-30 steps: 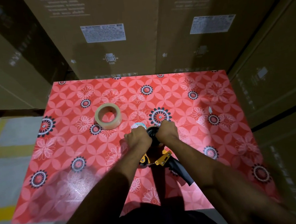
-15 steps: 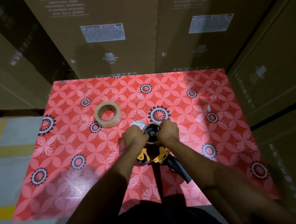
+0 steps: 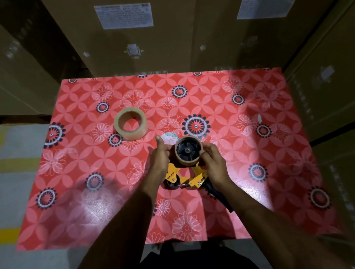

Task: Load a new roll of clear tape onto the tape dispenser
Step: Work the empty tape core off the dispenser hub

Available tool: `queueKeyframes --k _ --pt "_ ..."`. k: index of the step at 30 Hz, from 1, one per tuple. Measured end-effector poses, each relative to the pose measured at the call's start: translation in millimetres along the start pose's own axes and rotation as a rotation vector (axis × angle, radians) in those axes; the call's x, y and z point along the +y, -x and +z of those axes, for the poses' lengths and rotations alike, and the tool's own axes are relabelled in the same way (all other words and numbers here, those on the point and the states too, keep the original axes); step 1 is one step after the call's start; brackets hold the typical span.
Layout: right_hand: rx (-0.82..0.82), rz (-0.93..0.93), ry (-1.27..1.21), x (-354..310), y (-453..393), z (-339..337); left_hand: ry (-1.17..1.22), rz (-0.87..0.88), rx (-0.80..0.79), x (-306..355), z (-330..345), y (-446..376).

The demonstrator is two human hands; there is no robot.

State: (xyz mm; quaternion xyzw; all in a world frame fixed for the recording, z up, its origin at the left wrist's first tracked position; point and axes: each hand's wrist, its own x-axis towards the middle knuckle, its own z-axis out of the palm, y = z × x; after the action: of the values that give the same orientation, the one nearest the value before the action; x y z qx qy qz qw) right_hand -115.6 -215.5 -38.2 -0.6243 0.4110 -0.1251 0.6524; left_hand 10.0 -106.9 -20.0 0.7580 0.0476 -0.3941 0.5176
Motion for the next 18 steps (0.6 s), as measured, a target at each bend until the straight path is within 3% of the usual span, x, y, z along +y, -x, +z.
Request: queueKeyframes --k 5,8,15,18 --pt "-0.043 -0.093 0.099 -3.3 0.1 5.2 -0.064 -0.048 0.035 -23.1 -1.0 -30.6" --pt "-0.020 -0.053 0.146 -6.4 -1.1 6.7 -0.027 -0.038 0.033 -11.5 1.8 -17.9" --pt "0.095 -0.199 0.248 4.8 -3.8 7.8 -0.117 -0.030 0.087 -64.9 2.5 -81.6" --pt "0.036 -0.202 0.249 3.5 -3.7 8.9 -0.093 -0.007 0.087 -33.6 -0.7 -42.3"
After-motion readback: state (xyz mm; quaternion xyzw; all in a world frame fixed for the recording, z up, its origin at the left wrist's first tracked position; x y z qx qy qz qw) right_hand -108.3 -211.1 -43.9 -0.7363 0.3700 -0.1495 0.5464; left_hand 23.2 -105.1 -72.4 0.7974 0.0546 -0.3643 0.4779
